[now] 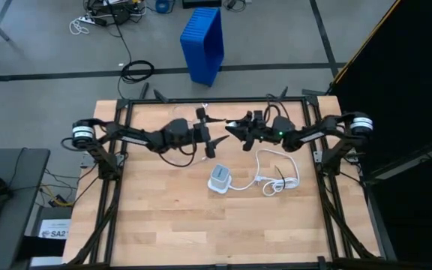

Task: Plug in charger
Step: Insert the white charger cable into the white charger adapter

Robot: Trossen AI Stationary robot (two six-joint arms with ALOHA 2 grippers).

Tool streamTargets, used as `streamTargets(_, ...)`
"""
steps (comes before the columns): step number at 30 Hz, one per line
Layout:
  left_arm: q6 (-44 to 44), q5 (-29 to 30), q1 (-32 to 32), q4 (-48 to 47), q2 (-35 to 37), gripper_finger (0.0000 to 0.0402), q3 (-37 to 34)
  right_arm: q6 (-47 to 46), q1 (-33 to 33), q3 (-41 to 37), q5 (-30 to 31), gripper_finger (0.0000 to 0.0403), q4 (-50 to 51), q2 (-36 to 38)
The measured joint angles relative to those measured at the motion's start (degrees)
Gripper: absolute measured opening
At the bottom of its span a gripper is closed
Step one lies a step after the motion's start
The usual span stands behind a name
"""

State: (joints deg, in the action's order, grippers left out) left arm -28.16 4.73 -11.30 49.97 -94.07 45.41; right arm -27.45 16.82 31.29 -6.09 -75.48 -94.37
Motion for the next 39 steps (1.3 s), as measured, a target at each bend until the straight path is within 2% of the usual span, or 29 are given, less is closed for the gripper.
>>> streamTargets(8, -0.4, 0.7, 0.7, 1.0, -0.7, 0.0267, 0.2, -1.2, -0.2, 5.2, -2.8, 0.0109, 0.2, -4.8)
streamTargets(12, -2.4, 3.4, 0.8, -0.1, -0.8, 0.0227, 0.2, -1.4, -0.2, 5.2, -3.0, 0.0109, 0.5, -4.9)
streamTargets(17, -4.0, 4.8, 0.9, -1.3, -0.7, 0.0149, 0.3, -2.1, -0.2, 5.1, -3.0, 0.0109, 0.8, -4.8)
streamTargets(23, -5.4, 6.3, 1.1, -3.7, -0.3, 0.0142, 0.4, -2.0, 0.4, 5.1, -3.9, 0.0109, 2.1, -4.8)
streamTargets(26, -6.4, 7.9, 2.0, -8.8, 1.6, 0.0138, 0.6, -0.8, 1.2, 5.2, -8.7, 0.0146, 2.7, -4.8)
streamTargets(30, -6.1, 9.8, 3.1, -23.3, 7.4, 0.0126, 0.3, -0.3, 2.5, 5.3, -14.7, 0.0227, 1.2, -4.1)
streamTargets(33, -4.3, 11.0, 3.8, -34.6, 13.3, 0.0125, 0.0, -0.3, 2.8, 5.4, -18.4, 0.0265, -0.1, -4.0)
streamTargets(35, -1.6, 9.6, 4.2, -39.9, 17.6, 0.0125, 0.0, 1.2, 3.1, 5.3, -19.6, 0.0278, -1.1, -4.0)
streamTargets(39, 5.8, 1.1, 4.2, -46.4, 21.8, 0.0125, 0.2, 11.9, 0.8, 5.4, -19.2, 0.0278, 0.3, -3.1)
